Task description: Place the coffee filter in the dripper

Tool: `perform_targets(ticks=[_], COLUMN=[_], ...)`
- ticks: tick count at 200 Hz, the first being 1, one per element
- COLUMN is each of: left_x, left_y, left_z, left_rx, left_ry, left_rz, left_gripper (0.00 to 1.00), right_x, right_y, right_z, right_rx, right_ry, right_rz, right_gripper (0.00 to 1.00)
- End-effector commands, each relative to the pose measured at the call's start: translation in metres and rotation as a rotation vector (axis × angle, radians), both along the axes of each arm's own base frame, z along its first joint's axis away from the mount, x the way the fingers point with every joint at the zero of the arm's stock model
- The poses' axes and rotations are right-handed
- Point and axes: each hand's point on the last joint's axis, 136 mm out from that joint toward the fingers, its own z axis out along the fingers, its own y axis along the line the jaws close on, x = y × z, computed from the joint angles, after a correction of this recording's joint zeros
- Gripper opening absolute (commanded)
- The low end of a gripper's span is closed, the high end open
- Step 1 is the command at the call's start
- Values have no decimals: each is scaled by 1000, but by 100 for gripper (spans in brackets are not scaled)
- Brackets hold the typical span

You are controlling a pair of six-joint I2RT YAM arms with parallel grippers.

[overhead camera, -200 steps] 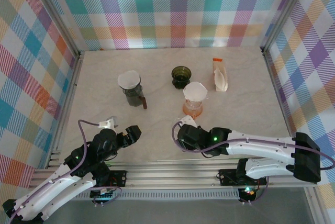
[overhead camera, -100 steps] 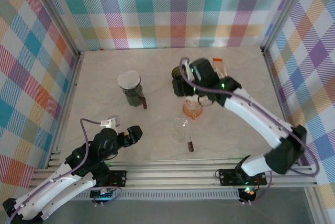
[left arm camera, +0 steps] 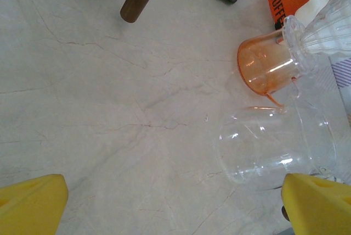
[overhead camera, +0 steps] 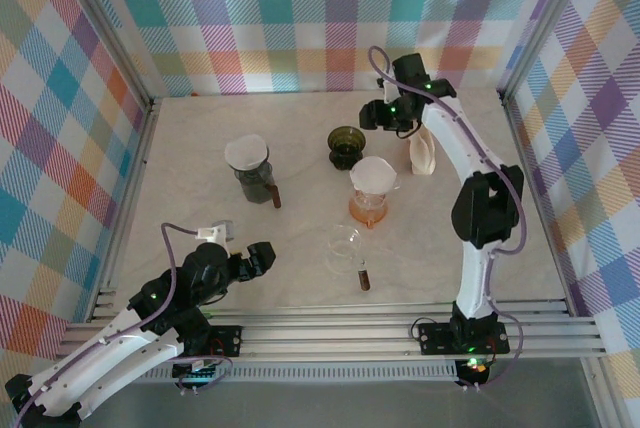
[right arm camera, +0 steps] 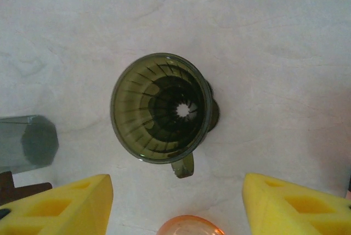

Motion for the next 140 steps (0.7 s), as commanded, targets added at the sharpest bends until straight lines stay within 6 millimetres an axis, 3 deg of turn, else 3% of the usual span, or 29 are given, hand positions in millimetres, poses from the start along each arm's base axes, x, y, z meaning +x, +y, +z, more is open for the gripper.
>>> perform_targets(ticks=[1,79,140], left_x=[3,5,4], left_y=[-3,2,4], left_z=[-1,-9,-12], left_rx=[6,25,26], left_ry=[-22,-15,-11], left_rz=[-13,7,12], left_gripper=[100,100,100], right_x=[-9,-5,12], right_y=[9,17,19], right_z=[-11,-60,-78], right_rx=[39,53,48], right_ry=[91,208,224], right_rz=[77,103,66], right_gripper=[62,62,58])
